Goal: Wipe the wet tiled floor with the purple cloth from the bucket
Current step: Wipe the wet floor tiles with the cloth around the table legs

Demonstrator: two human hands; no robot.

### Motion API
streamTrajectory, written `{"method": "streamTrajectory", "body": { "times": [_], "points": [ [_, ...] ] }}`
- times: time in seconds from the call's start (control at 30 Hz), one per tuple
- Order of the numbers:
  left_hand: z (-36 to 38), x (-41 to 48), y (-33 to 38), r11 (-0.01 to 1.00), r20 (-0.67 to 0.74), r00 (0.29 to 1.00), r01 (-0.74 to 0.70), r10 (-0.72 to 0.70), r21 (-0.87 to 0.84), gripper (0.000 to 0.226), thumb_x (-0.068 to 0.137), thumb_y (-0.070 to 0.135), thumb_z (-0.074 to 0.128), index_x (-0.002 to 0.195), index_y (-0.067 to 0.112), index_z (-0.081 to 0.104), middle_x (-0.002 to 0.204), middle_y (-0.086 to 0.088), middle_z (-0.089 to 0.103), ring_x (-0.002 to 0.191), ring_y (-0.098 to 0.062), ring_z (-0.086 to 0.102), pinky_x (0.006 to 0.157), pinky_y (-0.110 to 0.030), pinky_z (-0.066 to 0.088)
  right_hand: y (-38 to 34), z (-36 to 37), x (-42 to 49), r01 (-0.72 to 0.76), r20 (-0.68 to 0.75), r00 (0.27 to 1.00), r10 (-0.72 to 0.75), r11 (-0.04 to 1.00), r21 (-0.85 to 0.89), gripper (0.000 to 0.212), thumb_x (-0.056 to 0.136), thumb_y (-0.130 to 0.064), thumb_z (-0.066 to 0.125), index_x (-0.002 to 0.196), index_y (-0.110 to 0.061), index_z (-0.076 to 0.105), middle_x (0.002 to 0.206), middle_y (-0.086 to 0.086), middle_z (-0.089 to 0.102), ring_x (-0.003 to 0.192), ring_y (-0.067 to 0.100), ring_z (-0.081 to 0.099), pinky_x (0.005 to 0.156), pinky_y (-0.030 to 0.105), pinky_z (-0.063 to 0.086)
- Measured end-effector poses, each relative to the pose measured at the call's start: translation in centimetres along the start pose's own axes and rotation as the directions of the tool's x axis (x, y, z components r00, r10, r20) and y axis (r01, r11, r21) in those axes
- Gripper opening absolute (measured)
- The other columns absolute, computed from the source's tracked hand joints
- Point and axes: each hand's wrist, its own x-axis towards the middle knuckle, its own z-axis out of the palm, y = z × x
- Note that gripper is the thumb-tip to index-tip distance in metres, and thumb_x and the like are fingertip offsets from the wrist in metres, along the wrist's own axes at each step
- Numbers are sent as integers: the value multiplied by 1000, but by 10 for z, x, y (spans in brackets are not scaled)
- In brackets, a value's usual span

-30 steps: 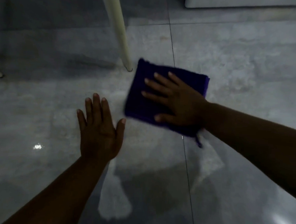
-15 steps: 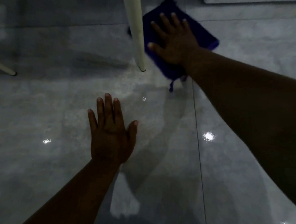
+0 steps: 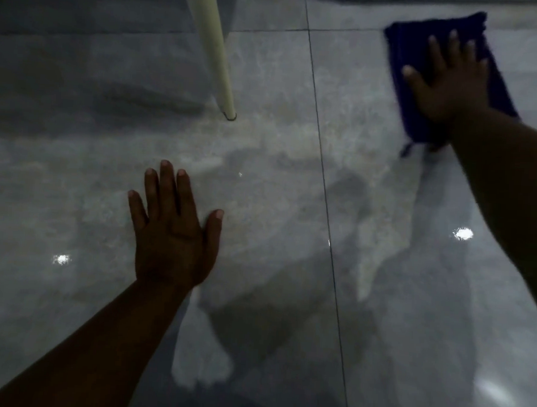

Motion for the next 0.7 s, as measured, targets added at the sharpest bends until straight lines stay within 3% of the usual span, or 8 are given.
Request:
{"method": "streamTrajectory", "body": {
  "times": [0.1,0.17,0.27,0.37,0.47,0.53,0.6,0.7],
  "points": [
    [4,-1,-3,1000,-30,999,-30,30,3,79,96,59,19,155,7,12,164,-19,9,153,-37,6,122,-58,6,-61,14,-26,340,15,941,-339,939,-50,88,88,-76,15,159,-26,9,169,12,3,155,38,1,123,60,4],
    [5,-2,-4,1000,-34,999,-21,21,7,79,96,61,18,155,9,11,164,-18,9,152,-37,6,121,-58,6,-72,29,-85,630,55,776,-629,768,-111,82,92,-73,23,159,-26,16,168,12,10,154,38,4,123,60,5],
    [5,0,-3,999,-37,999,-26,27,20,79,96,61,17,154,8,9,164,-20,9,152,-38,7,120,-59,6,-23,45,-191,794,121,607,-785,594,-133,79,93,-72,32,158,-27,22,169,8,12,156,35,5,124,55,3],
    [5,0,-2,1000,-30,999,-27,27,-1,79,96,59,20,153,6,9,164,-22,8,151,-41,6,119,-62,6,76,41,-231,676,97,736,-669,726,-121,79,92,-72,33,158,-31,20,166,11,21,154,37,13,122,60,12],
    [7,1,-2,999,-45,998,-46,46,-4,78,96,58,21,152,5,10,163,-23,9,151,-43,7,118,-62,6,123,25,-215,246,-10,969,-246,969,-18,79,92,-75,23,158,-32,16,167,12,18,154,39,13,121,63,14],
    [10,4,-6,999,-41,999,-35,35,-1,78,95,59,21,152,6,10,163,-23,10,150,-43,8,118,-63,6,102,25,-191,19,-24,1000,-19,1000,18,81,92,-72,25,159,-28,17,168,12,12,154,40,9,122,61,10],
    [13,4,-7,999,-40,999,-33,33,2,79,95,60,21,152,7,10,163,-22,10,150,-43,8,118,-64,7,57,21,-176,6,-22,1000,-6,1000,12,81,92,-70,25,159,-26,16,168,13,9,154,42,6,121,62,7],
    [15,7,-12,999,-22,999,-38,38,-2,83,93,66,18,153,10,7,165,-19,6,152,-39,4,120,-62,5,-5,48,-225,350,-1,937,-350,936,-40,80,93,-72,24,158,-26,19,167,14,13,154,42,9,120,65,11]
  ]
}}
